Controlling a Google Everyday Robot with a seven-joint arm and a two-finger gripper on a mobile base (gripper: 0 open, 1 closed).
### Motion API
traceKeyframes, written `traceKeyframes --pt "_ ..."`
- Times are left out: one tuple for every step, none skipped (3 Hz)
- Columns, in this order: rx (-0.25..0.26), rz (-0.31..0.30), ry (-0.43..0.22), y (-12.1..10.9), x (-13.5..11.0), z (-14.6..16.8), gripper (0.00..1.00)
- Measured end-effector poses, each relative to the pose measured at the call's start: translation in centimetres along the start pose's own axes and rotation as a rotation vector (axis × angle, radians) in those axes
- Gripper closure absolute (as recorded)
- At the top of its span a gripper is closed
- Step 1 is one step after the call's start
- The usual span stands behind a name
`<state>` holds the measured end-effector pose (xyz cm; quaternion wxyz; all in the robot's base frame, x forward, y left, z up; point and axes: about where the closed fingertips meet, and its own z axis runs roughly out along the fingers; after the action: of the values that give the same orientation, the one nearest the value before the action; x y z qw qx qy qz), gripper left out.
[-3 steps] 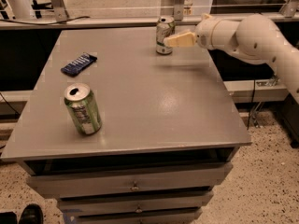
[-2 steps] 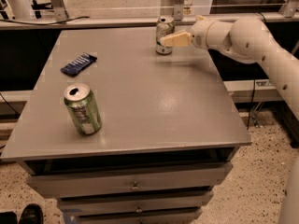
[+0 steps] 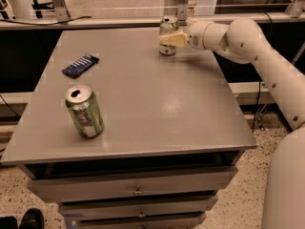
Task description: Move 7up can near rxbar blueberry
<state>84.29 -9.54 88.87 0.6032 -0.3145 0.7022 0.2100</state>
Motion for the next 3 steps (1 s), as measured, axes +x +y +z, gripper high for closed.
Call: traceKeyframes --pt "-0.044 0.033 -0.024 2.1 -0.8 0.3 0.41" --pt "-0.107 0.058 -0.068 5.8 -2.1 0.1 0.64" --pt "-0.214 0.077 -0.126 10.7 -4.3 0.8 0.88"
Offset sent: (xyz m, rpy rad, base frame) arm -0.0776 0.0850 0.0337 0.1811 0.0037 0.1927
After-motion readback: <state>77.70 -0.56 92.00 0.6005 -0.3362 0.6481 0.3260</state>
